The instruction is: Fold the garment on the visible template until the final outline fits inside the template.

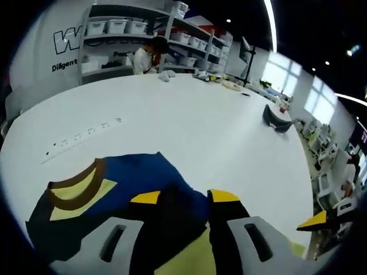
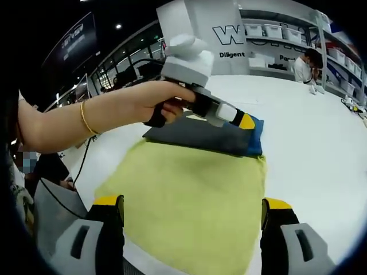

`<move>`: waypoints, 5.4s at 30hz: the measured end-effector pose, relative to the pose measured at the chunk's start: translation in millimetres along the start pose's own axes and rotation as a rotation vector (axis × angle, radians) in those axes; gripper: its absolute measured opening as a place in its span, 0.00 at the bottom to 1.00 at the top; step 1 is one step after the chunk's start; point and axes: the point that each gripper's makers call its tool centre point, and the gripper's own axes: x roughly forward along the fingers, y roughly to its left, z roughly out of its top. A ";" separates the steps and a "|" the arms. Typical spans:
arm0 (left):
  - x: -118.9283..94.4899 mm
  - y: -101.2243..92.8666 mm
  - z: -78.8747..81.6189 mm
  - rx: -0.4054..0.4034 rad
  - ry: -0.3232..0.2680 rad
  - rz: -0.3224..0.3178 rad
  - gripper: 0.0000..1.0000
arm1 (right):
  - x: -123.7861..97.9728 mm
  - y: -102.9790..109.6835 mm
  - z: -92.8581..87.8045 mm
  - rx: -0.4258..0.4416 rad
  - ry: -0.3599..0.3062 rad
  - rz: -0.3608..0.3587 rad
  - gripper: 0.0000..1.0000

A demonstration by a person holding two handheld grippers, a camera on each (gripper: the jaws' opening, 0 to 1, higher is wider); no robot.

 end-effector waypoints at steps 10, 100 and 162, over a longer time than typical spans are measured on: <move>-58.5 26.2 -8.0 -0.082 -0.087 0.024 0.65 | 3.0 4.7 1.1 -0.006 0.009 0.007 0.99; -206.3 196.9 -170.0 -0.144 0.045 0.260 0.04 | 6.5 17.9 -19.9 -0.005 0.070 0.025 0.99; -299.0 70.8 -246.5 -0.051 0.112 0.160 0.69 | 2.0 15.0 -80.8 -0.071 0.245 -0.007 0.81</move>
